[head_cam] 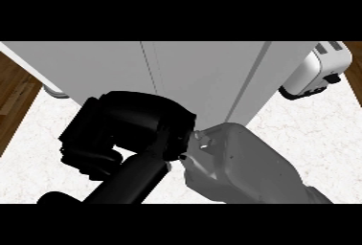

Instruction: Pick up the bottled water, place it into the cabinet and close the cabinet

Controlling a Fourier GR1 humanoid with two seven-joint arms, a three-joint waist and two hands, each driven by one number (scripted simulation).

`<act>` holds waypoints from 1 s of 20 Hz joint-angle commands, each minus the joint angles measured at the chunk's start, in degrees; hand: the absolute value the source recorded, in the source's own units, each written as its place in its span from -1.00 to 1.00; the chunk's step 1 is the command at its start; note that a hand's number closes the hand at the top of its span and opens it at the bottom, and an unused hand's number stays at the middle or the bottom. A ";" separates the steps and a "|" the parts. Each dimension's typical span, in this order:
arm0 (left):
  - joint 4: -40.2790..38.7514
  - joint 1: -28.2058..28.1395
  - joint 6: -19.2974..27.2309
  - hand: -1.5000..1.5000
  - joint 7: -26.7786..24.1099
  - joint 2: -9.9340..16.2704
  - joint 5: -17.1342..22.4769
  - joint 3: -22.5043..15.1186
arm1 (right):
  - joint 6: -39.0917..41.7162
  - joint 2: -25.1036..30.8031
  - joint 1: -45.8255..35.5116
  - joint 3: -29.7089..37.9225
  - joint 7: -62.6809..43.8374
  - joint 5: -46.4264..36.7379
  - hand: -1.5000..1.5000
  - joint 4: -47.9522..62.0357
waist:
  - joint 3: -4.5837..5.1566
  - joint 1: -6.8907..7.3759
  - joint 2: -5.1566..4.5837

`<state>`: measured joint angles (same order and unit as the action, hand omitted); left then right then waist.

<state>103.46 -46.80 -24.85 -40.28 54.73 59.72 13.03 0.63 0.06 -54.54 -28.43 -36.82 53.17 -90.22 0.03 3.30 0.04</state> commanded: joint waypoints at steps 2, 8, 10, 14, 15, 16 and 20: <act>-0.25 -2.69 -5.01 -1.00 0.10 -2.45 -0.57 3.24 | 6.99 2.04 3.58 4.76 0.86 2.16 1.00 6.46 | -0.07 -1.67 -0.12; -3.18 -1.45 -6.98 -1.00 0.72 -7.71 -4.26 4.45 | 10.62 3.20 2.51 10.04 3.35 -0.16 1.00 13.88 | 0.00 -2.25 -0.07; -2.53 -2.14 -7.89 -1.00 2.33 -7.34 -2.27 6.60 | 11.92 2.68 2.30 11.33 7.19 -2.77 1.00 18.67 | -0.02 -1.90 -0.19; 1.36 -2.68 -6.82 -1.00 4.84 -8.76 -2.33 7.69 | 20.16 6.02 2.34 14.08 13.24 -6.02 1.00 23.47 | -0.08 -1.68 -0.33; 0.21 -3.38 -9.21 -1.00 6.43 -7.21 0.14 9.07 | 16.19 3.87 -0.78 13.39 14.56 -9.35 1.00 23.83 | -0.06 -1.59 -0.23; -0.14 -0.67 -6.87 -1.00 6.10 -9.46 -3.76 6.43 | 17.01 5.09 -2.09 15.44 13.42 -7.82 1.00 24.60 | -0.02 -2.07 -0.26; -1.18 0.14 -8.38 -1.00 6.68 -10.26 -4.30 7.43 | 19.80 5.31 -1.86 15.32 19.07 -12.58 1.00 27.60 | -0.01 -1.84 -0.32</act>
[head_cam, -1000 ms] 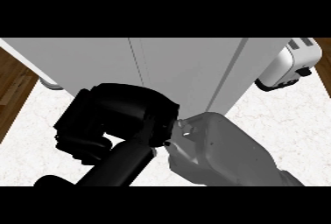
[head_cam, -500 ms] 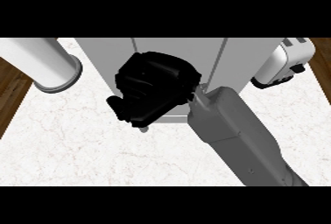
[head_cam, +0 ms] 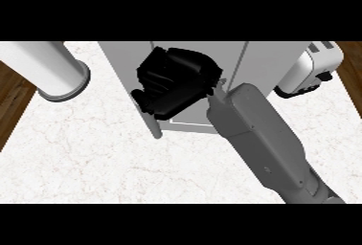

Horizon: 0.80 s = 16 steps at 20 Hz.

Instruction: Pick up the bottled water, place it into the cabinet and close the cabinet

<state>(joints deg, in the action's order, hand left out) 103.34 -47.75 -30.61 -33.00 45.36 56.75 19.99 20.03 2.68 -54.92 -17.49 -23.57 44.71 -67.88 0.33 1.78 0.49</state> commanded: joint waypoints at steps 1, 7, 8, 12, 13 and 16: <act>1.30 1.13 -0.95 -1.00 0.85 -0.27 0.60 0.82 | -1.26 1.99 -5.58 6.11 6.00 -4.35 1.00 8.18 | -0.34 0.27 -0.99; -2.11 3.46 -1.66 -1.00 1.51 -1.33 -0.71 0.10 | -4.19 3.63 -8.17 8.23 9.17 -7.45 -1.00 6.04 | -0.22 -0.74 -0.83; 1.67 1.66 -1.10 -1.00 2.26 -0.97 0.78 1.38 | -5.47 3.26 -9.52 8.41 9.46 -8.50 -1.00 7.73 | -0.34 0.48 -0.87; -0.15 3.72 -1.45 -1.00 2.58 -1.54 -1.02 0.22 | -9.00 2.86 -11.57 9.48 9.96 -9.51 -1.00 7.24 | -0.23 -0.19 -0.91; -0.30 3.29 -2.67 -1.00 1.75 -2.25 -2.89 0.13 | -7.96 3.73 -10.68 9.37 10.43 -9.83 -1.00 7.48 | -0.23 0.13 -0.83; -1.81 5.94 -2.64 -1.00 2.70 -1.95 -1.47 -0.32 | -8.89 2.16 -12.37 8.78 11.09 -10.94 -1.00 8.90 | -0.16 0.01 -1.13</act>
